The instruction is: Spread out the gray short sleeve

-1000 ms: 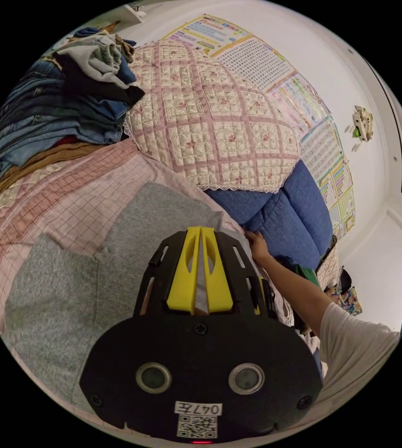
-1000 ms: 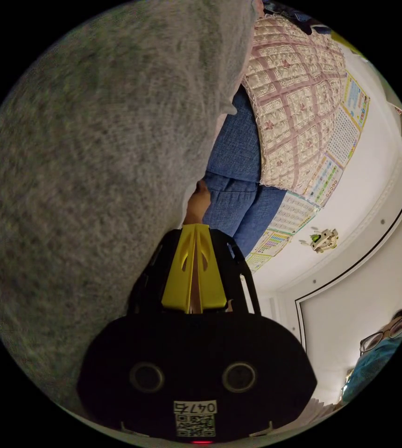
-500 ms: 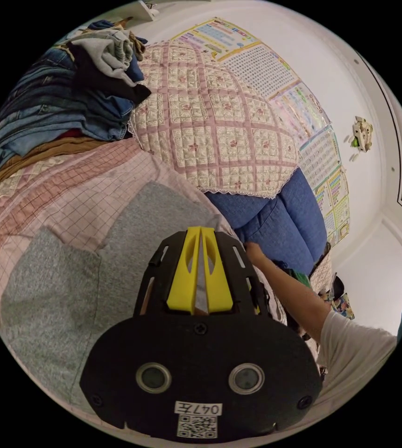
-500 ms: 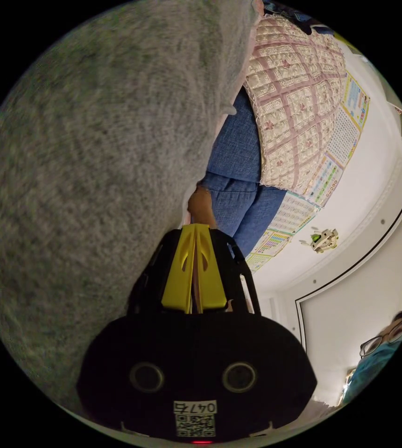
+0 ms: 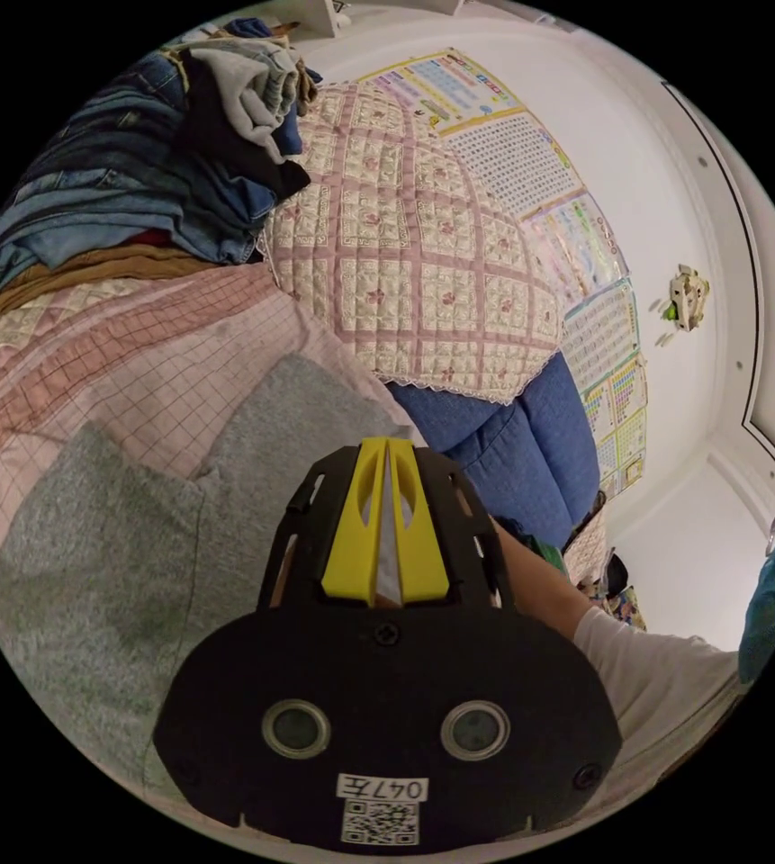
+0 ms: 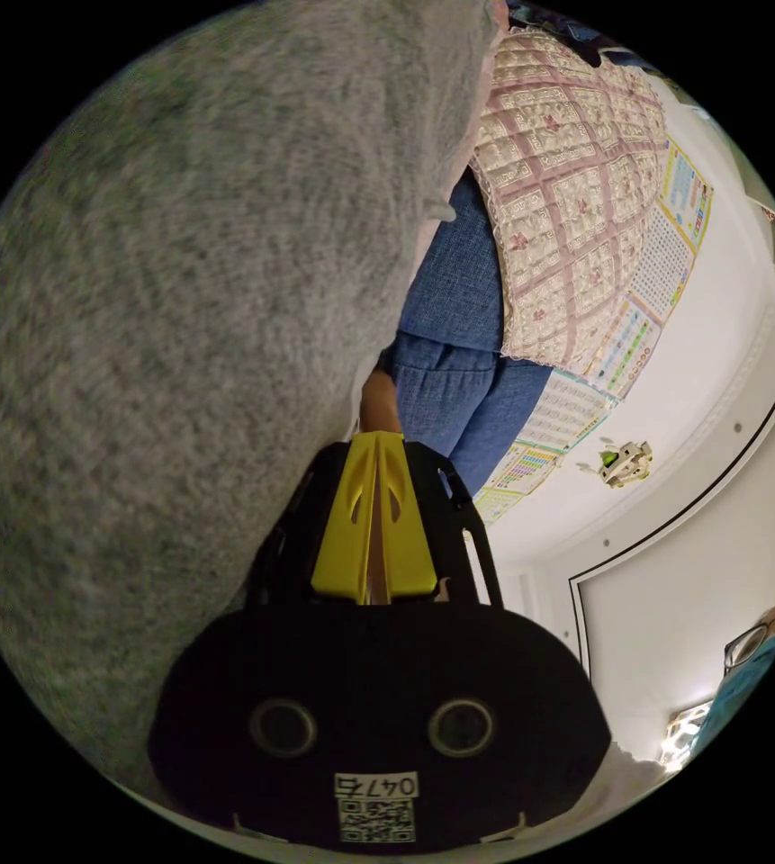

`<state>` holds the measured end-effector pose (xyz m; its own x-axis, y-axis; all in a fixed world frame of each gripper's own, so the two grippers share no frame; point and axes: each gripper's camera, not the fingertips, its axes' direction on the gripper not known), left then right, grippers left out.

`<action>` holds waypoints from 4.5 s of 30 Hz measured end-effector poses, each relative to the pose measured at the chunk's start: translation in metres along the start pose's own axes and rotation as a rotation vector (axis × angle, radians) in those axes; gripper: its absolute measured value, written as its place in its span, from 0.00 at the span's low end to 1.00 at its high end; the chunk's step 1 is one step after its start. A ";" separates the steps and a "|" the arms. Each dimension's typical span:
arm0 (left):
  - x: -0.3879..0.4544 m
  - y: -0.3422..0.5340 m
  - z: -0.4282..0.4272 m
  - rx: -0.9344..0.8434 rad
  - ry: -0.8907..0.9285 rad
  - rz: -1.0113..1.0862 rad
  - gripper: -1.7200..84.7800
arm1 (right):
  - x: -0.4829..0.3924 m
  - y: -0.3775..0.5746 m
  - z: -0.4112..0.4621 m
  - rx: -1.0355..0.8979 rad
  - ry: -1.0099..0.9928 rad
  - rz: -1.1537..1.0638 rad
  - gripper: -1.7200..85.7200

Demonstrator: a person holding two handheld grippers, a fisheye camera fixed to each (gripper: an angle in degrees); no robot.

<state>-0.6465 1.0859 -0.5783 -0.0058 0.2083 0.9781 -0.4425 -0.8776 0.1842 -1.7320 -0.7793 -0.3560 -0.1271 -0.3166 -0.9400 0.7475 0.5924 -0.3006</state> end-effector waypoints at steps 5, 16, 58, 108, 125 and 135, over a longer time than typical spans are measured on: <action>0.001 0.011 -0.002 0.030 -0.027 0.004 0.01 | 0.002 0.006 0.007 0.001 -0.001 -0.002 0.01; 0.015 0.035 0.037 0.010 -0.062 0.071 0.01 | 0.002 0.016 0.017 0.000 0.003 -0.003 0.01; -0.157 -0.044 -0.007 0.094 0.157 -0.136 0.01 | -0.023 0.025 0.037 -0.001 0.007 -0.005 0.01; -0.151 -0.104 -0.027 0.077 0.165 -0.138 0.01 | -0.026 0.024 0.048 -0.004 0.007 -0.004 0.01; -0.088 -0.072 0.005 0.035 0.122 -0.077 0.01 | -0.024 0.022 0.049 -0.005 0.008 -0.008 0.01; -0.066 -0.056 -0.013 0.162 0.022 -0.042 0.01 | -0.021 0.020 0.047 -0.005 0.008 -0.006 0.01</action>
<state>-0.6331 1.1268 -0.6547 -0.0109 0.2541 0.9671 -0.2929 -0.9256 0.2399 -1.6839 -0.7959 -0.3344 -0.1367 -0.3146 -0.9393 0.7434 0.5941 -0.3072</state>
